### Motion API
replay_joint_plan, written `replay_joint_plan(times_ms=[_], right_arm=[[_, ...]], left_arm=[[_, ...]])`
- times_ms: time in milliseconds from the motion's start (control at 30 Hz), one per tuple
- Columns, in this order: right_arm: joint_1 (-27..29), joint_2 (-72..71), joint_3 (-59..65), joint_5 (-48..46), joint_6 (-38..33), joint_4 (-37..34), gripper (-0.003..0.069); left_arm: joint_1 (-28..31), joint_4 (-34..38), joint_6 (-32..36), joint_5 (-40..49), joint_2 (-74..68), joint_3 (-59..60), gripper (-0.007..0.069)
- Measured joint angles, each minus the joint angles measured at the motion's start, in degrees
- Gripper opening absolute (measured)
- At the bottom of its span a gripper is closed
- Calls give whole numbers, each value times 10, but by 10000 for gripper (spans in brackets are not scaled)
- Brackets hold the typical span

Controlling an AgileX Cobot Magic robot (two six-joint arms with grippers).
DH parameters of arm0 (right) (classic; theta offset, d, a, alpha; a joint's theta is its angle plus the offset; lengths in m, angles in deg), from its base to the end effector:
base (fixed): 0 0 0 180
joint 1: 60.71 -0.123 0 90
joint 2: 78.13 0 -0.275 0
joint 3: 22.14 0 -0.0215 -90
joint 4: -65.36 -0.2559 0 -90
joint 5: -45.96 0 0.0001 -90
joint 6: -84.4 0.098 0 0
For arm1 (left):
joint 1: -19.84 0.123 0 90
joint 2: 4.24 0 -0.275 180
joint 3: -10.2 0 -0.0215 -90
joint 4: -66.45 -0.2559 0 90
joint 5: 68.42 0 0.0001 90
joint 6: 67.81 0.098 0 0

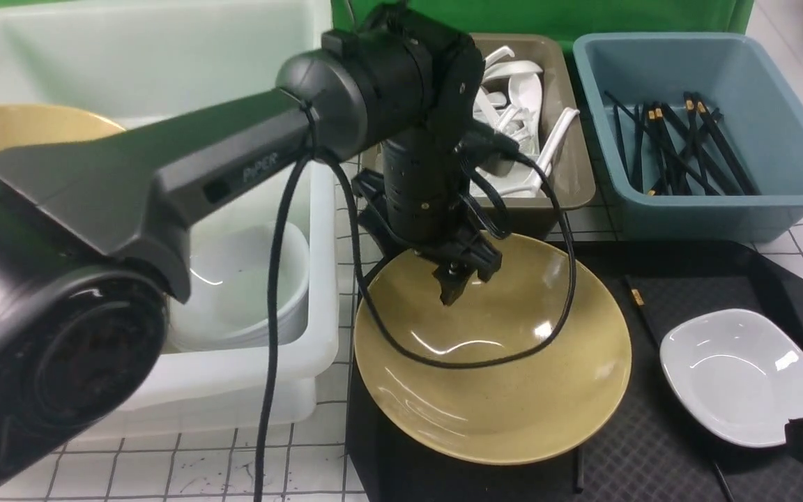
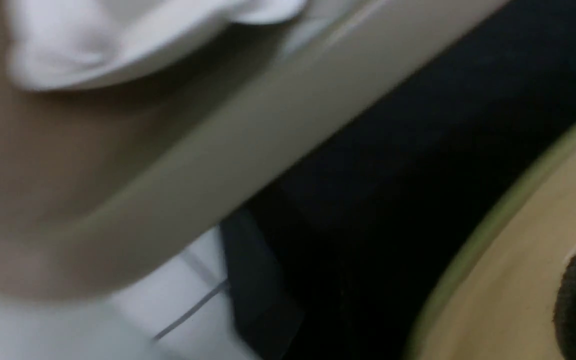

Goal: On white black table put chopsticks spoon bowls plates into blue grey white boxes.
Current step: 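Grasp the large bowl on the tray by its rim, then place the tan bowl onto the bowl stack in the left bin with the left gripper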

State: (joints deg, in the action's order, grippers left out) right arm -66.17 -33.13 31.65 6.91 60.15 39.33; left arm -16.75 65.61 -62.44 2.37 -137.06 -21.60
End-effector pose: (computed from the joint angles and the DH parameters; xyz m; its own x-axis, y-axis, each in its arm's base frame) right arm 0.1252 0.0392 0.2331 -0.6837 -0.1239 -0.7191 -0.3286 0.9322 0.1517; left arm 0.3670 -0.2708 0.1999 -0.7324 0.6662 -0.1404 0.6698 0.7421 0.0277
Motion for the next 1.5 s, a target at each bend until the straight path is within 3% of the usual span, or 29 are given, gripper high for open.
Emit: replay_joint_plan(times_ms=[100,133,233,467,567,667,833,967,1133,1233,1333,1500], right_arm=[[0,0,0,0,0,0,75],[0,0,0,0,0,0,76],[0,0,0,0,0,0,79],[0,0,0,0,0,-1,88],[0,0,0,0,0,-1,89],[0,0,0,0,0,0,90],[0,0,0,-1,0,0,96],[0,0,0,1,0,0,99],[0,0,0,4,0,0,99],[0,0,0,8,0,0,99],[0,0,0,10,0,0,99],[0,0,1,14,0,0,99]], left_arm=[[0,22,38,-2,-11,0,388],[1,34,57,-3,-17,0,286],[1,59,68,5,-16,-1,171],[0,84,87,4,79,4,11],[16,79,117,4,145,5,12],[71,99,125,12,223,5,9],[248,152,121,14,337,13,5],[472,165,101,7,418,86,5],[617,184,84,-11,457,197,7],[656,193,78,-55,461,265,7],[655,185,68,-98,461,301,17],[633,115,65,-151,461,337,148]])
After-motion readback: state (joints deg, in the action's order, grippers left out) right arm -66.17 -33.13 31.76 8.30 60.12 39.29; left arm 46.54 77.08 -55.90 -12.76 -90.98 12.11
